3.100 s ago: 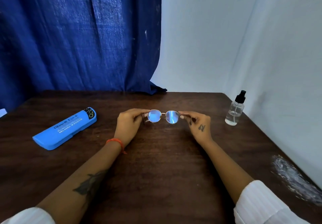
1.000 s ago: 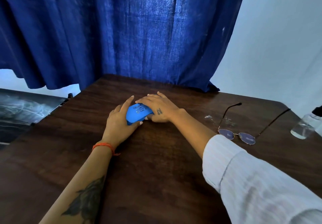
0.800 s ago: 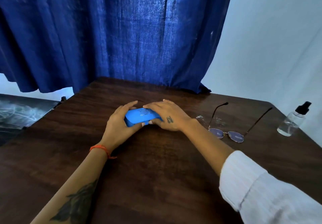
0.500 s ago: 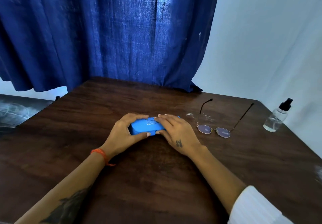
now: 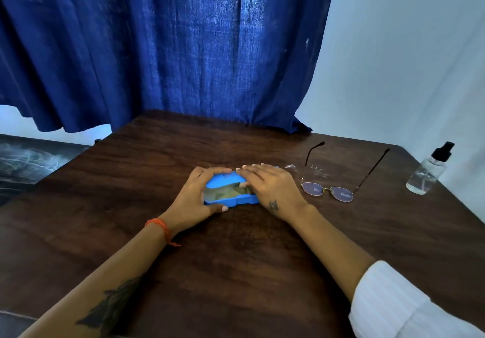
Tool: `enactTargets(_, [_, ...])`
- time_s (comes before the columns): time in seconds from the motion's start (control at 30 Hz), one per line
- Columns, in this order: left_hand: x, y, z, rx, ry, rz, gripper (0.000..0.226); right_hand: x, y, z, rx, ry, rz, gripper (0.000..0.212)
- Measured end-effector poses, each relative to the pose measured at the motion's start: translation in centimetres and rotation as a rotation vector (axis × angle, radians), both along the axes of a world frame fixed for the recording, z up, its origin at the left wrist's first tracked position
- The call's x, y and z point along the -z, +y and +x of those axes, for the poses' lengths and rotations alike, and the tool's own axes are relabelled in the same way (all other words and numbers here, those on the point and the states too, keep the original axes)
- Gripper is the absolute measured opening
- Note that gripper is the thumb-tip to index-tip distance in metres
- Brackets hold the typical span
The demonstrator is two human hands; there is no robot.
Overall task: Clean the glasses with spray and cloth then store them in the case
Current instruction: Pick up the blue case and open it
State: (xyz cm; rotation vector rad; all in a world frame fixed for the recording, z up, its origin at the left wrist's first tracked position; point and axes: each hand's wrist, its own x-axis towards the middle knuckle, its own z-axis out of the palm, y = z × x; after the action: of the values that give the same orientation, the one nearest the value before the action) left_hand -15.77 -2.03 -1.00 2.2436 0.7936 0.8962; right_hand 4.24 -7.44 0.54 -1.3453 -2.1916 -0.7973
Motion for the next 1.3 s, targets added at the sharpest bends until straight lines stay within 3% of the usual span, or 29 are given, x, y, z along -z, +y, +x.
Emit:
enactTargets(0.17, [0.4,0.3,-0.2,0.004,-0.05,-0.084,0.11,-3.3,1.4,0.0,0.054,0.075,-0.249,0.028])
enactTargets(0.33, [0.5,0.9,-0.1,0.007,-0.027,-0.093,0.117,-4.6,3.0,0.3,0.108,0.304,-0.524,0.027])
enactTargets(0.37, [0.5,1.0,-0.1,0.006,-0.025,-0.094,0.117,-4.4,2.8,0.3,0.076,0.385,-0.501,0.025])
enactTargets(0.47, [0.5,1.1,-0.1,0.012,-0.023,-0.086,0.116,-2.8,1.2,0.2,0.017,0.48,-0.062,0.014])
enactTargets(0.53, [0.6,1.2,-0.1,0.01,-0.023,-0.083,0.117,-1.6,0.1,0.2,-0.006,0.508,0.069,0.009])
enactTargets(0.7, [0.6,1.2,0.0,-0.006,-0.032,-0.057,0.115,-0.3,-0.6,0.2,0.22,0.344,-0.239,0.016])
enactTargets(0.83, [0.6,1.0,0.0,-0.019,-0.028,-0.036,0.115,-1.3,0.7,-0.7,0.376,0.348,-0.459,0.013])
enactTargets(1.0, [0.5,0.9,-0.1,-0.053,-0.034,-0.029,0.115,-1.7,0.7,-1.1,0.366,0.317,-0.452,0.014])
enactTargets(1.17, [0.5,1.0,-0.3,-0.107,-0.038,0.001,0.114,-3.2,-2.2,0.3,0.158,0.675,-0.139,0.009])
enactTargets(1.3, [0.3,1.0,-0.6,-0.155,-0.049,-0.001,0.115,-4.9,-5.1,2.9,0.081,1.106,-0.267,0.02])
